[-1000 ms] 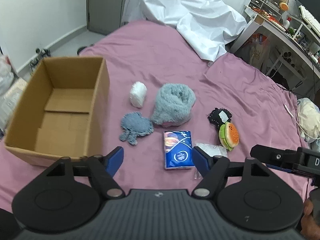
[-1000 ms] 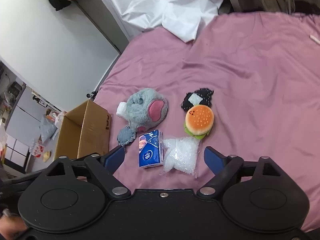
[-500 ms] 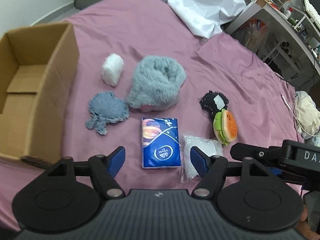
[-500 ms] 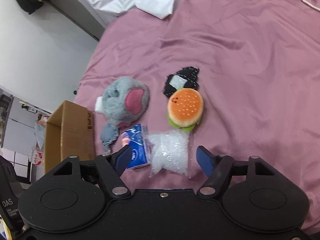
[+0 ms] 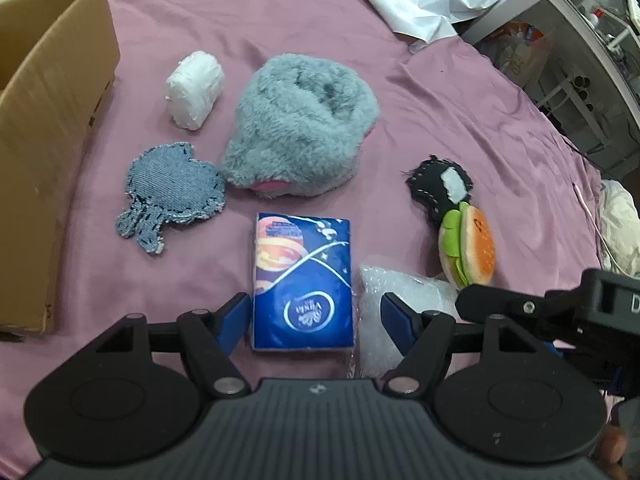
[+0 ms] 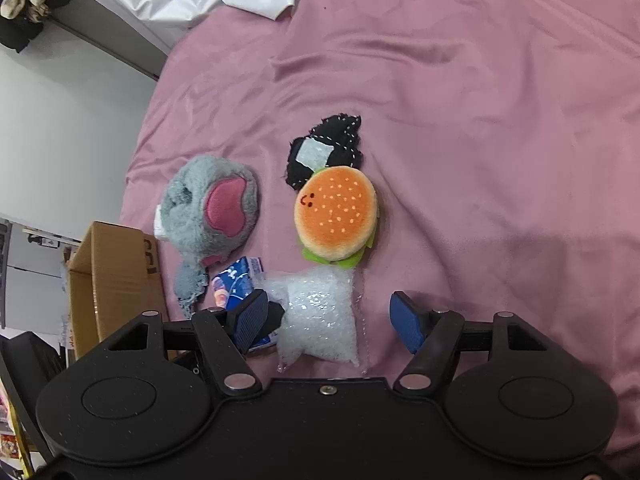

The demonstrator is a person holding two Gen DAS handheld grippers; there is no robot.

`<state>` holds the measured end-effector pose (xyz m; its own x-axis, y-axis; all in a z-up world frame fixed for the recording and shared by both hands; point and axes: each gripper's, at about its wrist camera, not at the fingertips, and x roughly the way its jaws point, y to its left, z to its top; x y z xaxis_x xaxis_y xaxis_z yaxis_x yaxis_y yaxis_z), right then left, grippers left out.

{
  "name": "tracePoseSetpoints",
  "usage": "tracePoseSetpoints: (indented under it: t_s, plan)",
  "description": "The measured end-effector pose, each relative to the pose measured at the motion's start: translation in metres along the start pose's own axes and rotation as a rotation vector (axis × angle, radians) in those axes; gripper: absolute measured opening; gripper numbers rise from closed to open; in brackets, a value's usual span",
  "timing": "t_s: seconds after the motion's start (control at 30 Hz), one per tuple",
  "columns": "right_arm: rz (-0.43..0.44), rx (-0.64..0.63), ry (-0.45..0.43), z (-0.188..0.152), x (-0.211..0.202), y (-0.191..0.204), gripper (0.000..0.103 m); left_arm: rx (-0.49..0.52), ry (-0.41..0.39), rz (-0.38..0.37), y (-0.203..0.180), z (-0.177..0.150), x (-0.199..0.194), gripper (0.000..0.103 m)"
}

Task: Organize soft objects
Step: 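Grasp the blue tissue pack with the left tool while the right tool grasps the bead bag, then carry the tissue pack and bead bag over the cardboard box with both tools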

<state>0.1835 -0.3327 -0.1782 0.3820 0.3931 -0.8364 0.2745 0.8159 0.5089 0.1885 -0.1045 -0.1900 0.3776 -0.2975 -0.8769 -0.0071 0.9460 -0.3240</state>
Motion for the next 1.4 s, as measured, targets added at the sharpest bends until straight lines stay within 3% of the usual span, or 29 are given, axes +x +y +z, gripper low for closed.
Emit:
tracePoseSetpoints:
  t_s: [0.13,0.2,0.23,0.67,0.73,0.8,0.9,1.4]
  plan:
    - [0.0,0.014,0.01,0.002,0.005,-0.001,0.067,-0.018,-0.005,0.011,0.003,0.002,0.003,0.067]
    - [0.006,0.015,0.012,0.004,0.008,0.0,0.067,-0.027,-0.004,0.038,0.004,0.002,0.004,0.052]
    - [0.011,0.017,0.013,0.004,0.009,0.0,0.067,-0.03,-0.005,0.046,0.006,0.002,0.003,0.051]
    - [-0.037,-0.007,0.043,0.006,0.029,0.013,0.067,-0.081,-0.026,0.029,0.016,-0.002,-0.018,0.049]
    - [-0.059,-0.026,0.042,0.004,0.031,0.016,0.062,-0.082,-0.035,0.031,0.015,-0.002,-0.024,0.049]
    - [-0.049,-0.032,0.049,0.003,0.031,0.017,0.042,-0.082,-0.048,0.036,0.014,-0.001,-0.031,0.049]
    - [-0.032,-0.026,0.056,0.0,0.028,0.016,0.034,-0.08,-0.062,0.041,0.013,-0.002,-0.04,0.049]
    - [0.076,-0.079,-0.066,-0.007,-0.015,0.034,0.032,-0.048,-0.144,0.1,0.011,-0.012,-0.088,0.049]
